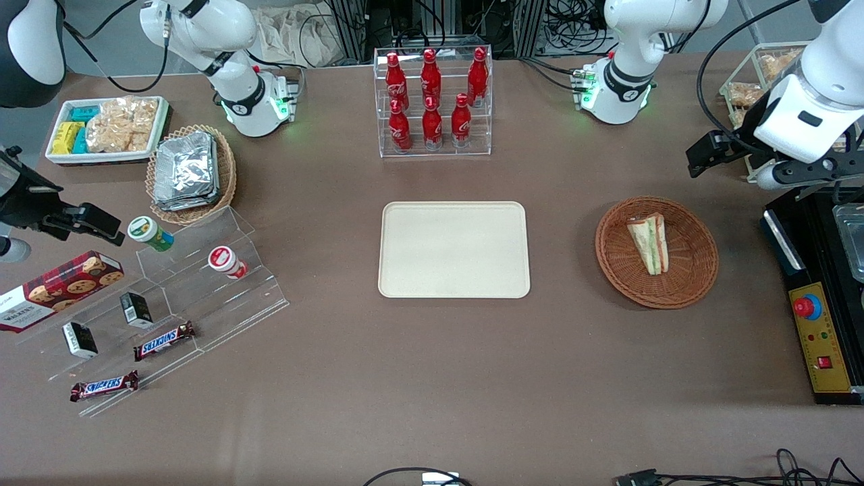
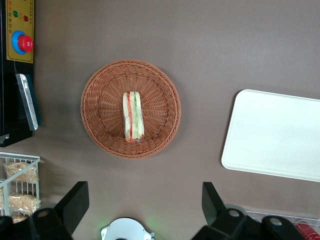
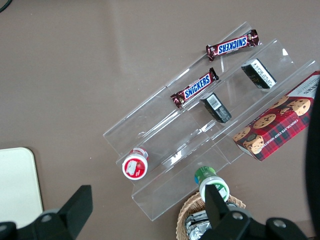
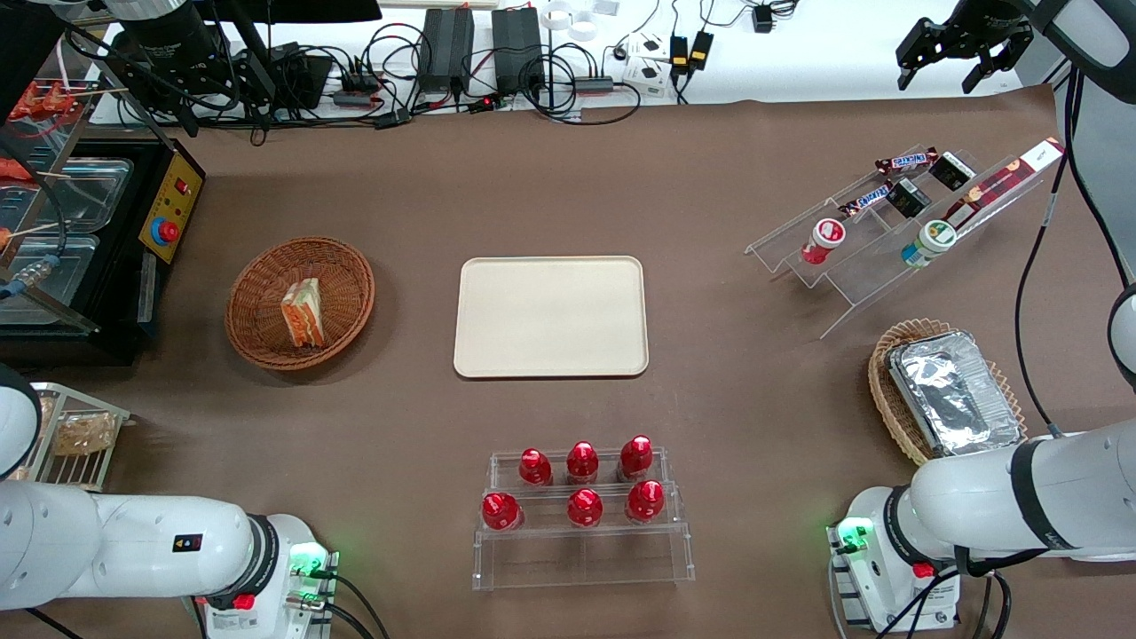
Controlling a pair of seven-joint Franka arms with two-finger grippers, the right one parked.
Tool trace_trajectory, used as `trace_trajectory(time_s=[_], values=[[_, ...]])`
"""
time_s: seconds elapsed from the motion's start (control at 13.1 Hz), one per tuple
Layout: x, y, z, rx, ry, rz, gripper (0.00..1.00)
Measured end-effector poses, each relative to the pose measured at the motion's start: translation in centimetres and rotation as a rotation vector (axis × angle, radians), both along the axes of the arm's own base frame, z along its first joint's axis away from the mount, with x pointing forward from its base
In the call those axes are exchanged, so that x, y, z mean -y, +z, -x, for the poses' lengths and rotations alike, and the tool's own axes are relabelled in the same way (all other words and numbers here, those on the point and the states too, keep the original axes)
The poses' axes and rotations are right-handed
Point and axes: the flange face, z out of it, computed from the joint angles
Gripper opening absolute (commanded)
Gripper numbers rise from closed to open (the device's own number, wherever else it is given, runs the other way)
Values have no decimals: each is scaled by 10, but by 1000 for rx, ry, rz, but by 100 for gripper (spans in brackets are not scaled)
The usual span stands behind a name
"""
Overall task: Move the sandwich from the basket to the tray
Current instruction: 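Move the left gripper over the sandwich in the wicker basket, then lower the open left gripper around the wrapped sandwich and close it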
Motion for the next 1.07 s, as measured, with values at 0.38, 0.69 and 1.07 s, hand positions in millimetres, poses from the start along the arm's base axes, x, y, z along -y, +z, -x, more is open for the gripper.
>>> trace_trajectory(time_s=[0.38, 0.69, 1.07], values=[[-2, -7, 3, -39, 3, -7, 100], [-16, -70, 2, -40, 31, -11, 100], [-59, -229, 20, 26, 103, 6, 100]])
